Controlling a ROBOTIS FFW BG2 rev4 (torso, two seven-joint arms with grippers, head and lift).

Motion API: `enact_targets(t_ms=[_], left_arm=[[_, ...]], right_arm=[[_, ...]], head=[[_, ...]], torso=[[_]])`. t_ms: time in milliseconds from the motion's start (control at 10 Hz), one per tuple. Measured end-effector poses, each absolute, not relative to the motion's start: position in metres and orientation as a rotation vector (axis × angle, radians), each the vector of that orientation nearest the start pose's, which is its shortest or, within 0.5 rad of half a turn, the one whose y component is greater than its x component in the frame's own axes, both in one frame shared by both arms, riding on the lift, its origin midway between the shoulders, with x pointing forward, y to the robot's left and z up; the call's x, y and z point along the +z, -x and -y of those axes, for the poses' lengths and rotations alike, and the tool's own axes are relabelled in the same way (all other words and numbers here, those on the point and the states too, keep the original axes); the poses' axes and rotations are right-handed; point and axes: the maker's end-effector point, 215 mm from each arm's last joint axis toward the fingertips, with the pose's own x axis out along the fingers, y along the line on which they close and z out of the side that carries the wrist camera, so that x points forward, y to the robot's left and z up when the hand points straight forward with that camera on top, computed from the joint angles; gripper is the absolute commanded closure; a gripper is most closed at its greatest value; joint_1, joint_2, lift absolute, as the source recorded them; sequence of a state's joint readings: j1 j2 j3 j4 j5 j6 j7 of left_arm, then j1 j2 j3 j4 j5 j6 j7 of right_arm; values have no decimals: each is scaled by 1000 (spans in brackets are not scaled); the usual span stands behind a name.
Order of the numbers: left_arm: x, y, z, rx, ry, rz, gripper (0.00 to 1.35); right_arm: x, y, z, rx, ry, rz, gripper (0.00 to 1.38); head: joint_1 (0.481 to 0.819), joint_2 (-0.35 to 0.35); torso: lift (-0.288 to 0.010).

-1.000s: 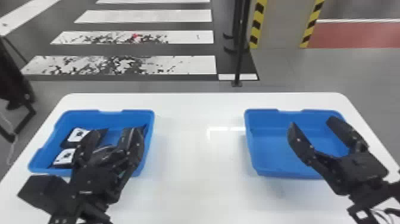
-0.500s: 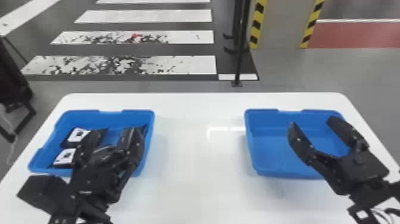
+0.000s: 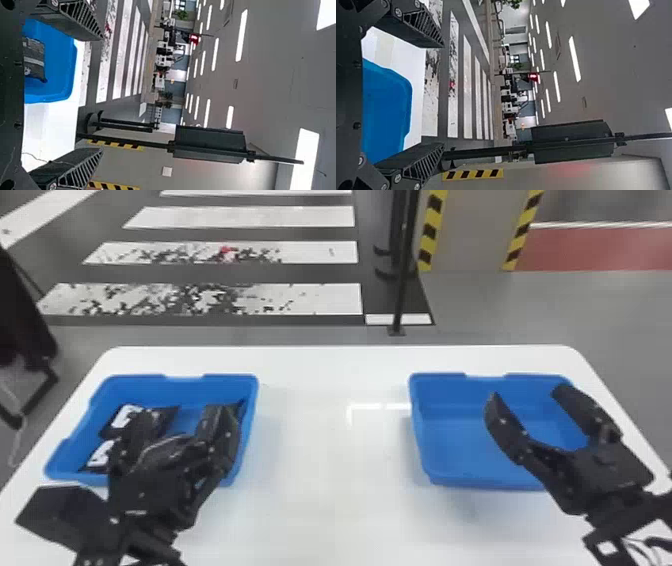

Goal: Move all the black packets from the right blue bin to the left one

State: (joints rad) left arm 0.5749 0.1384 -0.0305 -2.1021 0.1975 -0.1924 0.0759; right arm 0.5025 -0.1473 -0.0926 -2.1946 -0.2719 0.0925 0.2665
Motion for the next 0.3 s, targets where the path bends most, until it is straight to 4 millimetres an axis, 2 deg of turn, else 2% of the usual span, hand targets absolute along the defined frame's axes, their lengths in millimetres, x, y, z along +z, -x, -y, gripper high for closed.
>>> enact_targets(t_ms=[100, 300], left_arm=[[-283, -422, -247, 20, 113, 141, -2], [-266, -415, -257, 77, 88, 179, -2]], right_arm=[[-264, -444, 217, 290, -89, 71, -2], [-253, -446, 213, 291, -119, 112, -2]], head=[[695, 39], [695, 54]], torso=[[-168], [-168]])
